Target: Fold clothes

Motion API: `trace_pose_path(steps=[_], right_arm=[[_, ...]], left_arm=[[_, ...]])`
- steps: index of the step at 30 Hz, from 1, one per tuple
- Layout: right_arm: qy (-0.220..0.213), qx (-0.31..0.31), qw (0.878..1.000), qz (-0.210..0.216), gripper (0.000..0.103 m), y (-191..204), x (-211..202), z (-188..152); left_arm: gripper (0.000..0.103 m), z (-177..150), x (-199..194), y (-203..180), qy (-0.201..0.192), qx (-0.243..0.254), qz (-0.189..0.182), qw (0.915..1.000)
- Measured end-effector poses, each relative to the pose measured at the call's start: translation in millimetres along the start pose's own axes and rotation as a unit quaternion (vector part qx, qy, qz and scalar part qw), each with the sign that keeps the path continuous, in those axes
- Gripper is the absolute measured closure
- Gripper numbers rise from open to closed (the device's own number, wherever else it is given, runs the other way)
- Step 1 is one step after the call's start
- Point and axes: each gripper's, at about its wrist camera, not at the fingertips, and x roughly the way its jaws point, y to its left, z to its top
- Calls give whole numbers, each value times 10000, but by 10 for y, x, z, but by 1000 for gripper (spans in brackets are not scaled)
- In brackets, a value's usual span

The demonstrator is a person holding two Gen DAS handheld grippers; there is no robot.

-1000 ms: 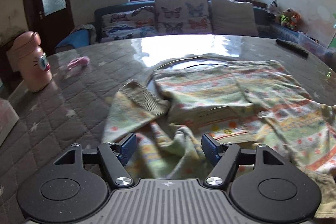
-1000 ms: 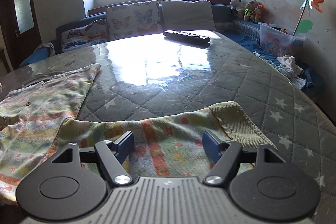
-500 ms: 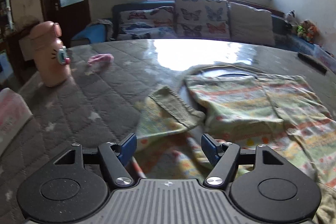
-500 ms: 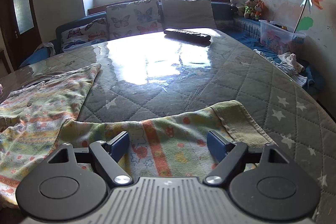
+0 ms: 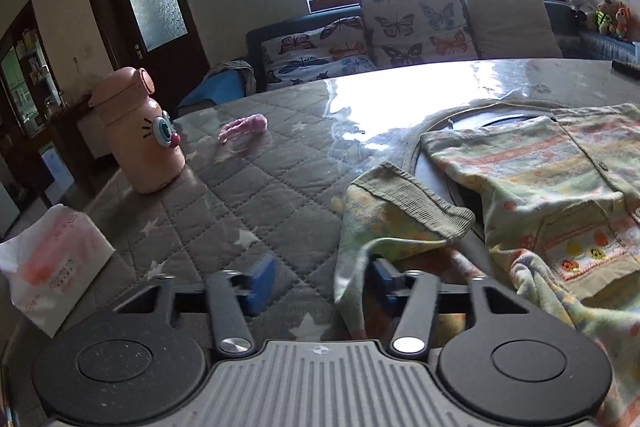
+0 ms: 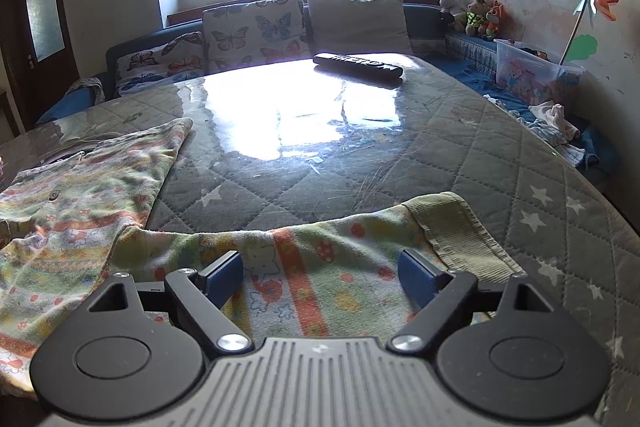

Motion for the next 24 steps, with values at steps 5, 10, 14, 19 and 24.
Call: trace_pose_path(steps=[5, 10, 14, 19, 24], right_arm=[[0, 18, 10000, -14, 16, -8, -1, 3], [-12, 37, 10000, -20, 16, -19, -3, 2], [-24, 32, 10000, -28, 16, -21, -4, -7], [-21, 9, 10000, -27, 15, -17, -5, -6], [-17, -20, 10000, -42, 15, -10, -6, -8]], left_arm=[[99, 32, 17, 234, -10, -655, 51, 9978], [100, -105, -175, 636, 54, -1667, 377, 9853], [100, -355, -373, 835, 302, -2252, 653, 9717], [100, -602, -533, 899, 567, -2482, 1156, 9601], [92, -561, -627, 974, 534, -2331, 1250, 9629]])
